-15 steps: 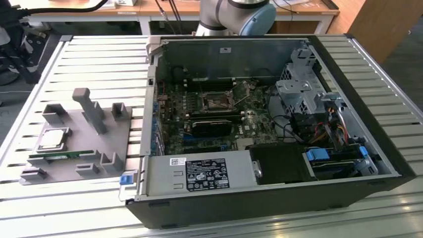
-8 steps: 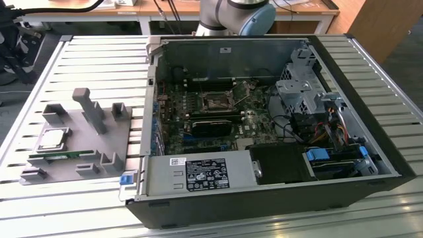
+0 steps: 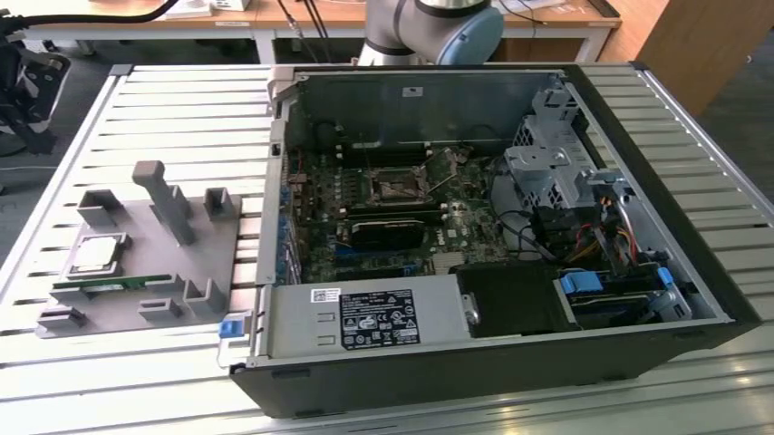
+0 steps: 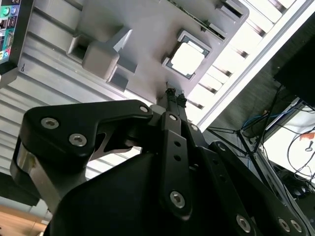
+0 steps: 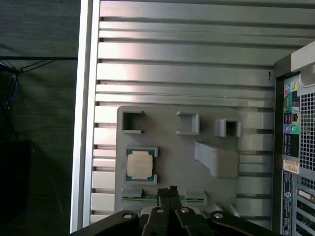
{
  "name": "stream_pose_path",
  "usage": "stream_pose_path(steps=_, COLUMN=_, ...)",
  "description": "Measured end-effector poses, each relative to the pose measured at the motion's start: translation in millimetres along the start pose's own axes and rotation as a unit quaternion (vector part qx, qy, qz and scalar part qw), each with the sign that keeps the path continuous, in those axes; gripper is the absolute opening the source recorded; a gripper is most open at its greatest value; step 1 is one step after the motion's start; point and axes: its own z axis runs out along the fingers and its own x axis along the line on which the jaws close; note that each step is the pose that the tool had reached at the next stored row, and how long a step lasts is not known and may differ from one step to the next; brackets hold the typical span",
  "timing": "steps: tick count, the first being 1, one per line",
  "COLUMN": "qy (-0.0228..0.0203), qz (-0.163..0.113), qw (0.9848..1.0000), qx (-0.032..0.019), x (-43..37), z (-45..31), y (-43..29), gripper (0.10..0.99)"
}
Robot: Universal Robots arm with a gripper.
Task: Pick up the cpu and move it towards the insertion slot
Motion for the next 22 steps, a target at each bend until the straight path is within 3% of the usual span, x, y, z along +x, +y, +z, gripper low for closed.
stream_pose_path(steps=18, qy=-0.0002, qz=0.0, qw=1.0, qx=-0.001, x=37.5, z=2.5, y=0.6, gripper=0.114)
stream_pose_path(steps=20, qy=-0.0001, qz=0.0, qw=1.0, qx=-0.0008, x=37.6, z=3.4, y=0.5, gripper=0.235)
stream_pose_path(steps=21, qy=-0.0001, qz=0.0, qw=1.0, qx=-0.0008, x=37.6, z=4.0, y=0.4, gripper=0.235)
stream_pose_path(steps=22, qy=-0.0001, qz=0.0, qw=1.0, qx=-0.0008, x=37.8, z=4.4, y=0.2, gripper=0.294)
